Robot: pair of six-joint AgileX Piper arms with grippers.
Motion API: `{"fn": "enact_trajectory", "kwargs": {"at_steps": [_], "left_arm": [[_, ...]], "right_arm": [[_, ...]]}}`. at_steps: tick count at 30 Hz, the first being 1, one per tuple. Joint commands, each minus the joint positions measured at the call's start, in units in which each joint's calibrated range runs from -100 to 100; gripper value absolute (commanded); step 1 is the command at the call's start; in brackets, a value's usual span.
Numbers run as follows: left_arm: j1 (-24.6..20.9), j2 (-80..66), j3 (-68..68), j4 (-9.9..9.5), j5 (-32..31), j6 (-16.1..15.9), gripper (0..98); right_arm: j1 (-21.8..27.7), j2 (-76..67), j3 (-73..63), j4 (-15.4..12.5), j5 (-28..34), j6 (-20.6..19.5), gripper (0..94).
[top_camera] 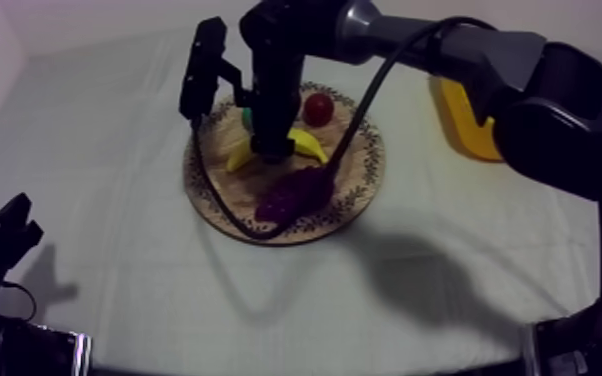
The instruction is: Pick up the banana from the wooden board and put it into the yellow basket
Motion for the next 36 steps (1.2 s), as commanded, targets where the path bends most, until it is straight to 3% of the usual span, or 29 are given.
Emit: {"fn": "enact_trajectory", "kwargs": {"at_steps": [1,21,36], "left_arm": [[-0.01,-0.05,-0.04,0.00,-0.01,0.00,0.0],[-0.01,-0.05,-0.04,0.00,-0.01,0.00,0.0],[-0.01,-0.05,-0.04,0.00,-0.01,0.00,0.0]], "right_arm": [[0.09,0.83,-0.68,0.03,0.21,0.14,60.2],[0.16,7.24,-5.47,0.03,-0.29,0.75,56.8],[0.41,9.52,-8.07,-0.18,-0.80,1.75,28.5]]}}
